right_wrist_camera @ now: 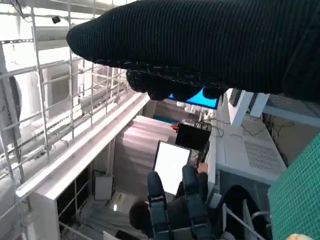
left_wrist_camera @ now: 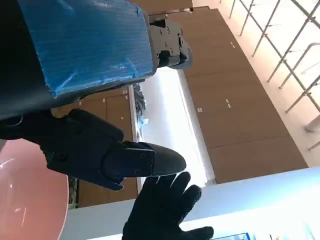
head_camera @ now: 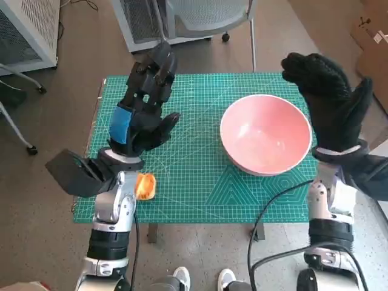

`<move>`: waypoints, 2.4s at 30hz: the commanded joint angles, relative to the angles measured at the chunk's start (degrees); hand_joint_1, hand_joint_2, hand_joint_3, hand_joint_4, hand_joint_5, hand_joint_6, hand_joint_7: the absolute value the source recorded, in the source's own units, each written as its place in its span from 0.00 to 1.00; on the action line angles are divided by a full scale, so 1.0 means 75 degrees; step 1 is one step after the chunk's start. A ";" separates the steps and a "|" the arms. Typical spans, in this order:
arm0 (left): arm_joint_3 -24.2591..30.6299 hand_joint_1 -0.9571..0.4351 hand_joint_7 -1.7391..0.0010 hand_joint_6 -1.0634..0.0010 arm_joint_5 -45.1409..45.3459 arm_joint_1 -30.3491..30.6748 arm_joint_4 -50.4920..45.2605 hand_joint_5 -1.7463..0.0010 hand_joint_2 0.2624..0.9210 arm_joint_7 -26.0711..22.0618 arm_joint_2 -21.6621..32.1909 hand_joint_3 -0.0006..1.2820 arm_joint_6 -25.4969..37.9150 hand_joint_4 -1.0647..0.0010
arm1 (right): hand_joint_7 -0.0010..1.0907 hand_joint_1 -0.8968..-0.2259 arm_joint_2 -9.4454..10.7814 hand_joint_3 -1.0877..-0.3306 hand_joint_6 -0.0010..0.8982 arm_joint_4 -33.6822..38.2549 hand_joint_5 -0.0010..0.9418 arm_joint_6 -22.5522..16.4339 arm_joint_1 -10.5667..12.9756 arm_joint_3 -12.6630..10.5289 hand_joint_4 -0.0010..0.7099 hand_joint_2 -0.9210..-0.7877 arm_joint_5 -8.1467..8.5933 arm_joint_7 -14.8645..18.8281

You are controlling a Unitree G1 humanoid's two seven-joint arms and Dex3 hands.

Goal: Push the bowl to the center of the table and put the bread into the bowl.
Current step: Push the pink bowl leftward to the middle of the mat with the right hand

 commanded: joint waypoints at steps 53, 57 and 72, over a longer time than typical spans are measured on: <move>0.0023 0.33 0.74 1.00 0.0110 0.0825 -0.0881 1.00 0.88 0.0484 0.0015 0.28 0.0033 0.99 | 0.02 0.46 -0.0678 0.35 0.38 0.5963 0.02 0.1831 -0.1190 -0.0636 0.31 0.00 -0.1902 -0.2705; 0.0062 0.33 0.74 1.00 0.0143 0.0927 -0.1016 1.00 0.88 0.0556 0.0098 0.28 0.0077 0.99 | 0.02 0.44 -0.0362 0.36 0.38 0.5950 0.02 0.1840 -0.1330 -0.0605 0.32 0.00 -0.1913 -0.2662; 0.0237 0.32 0.73 1.00 0.0267 0.1467 -0.1679 1.00 0.92 0.0798 0.0315 0.24 0.0240 0.98 | 0.00 0.49 0.0377 0.34 0.36 0.5929 0.00 0.1825 -0.1717 -0.0490 0.29 0.00 -0.2069 -0.2570</move>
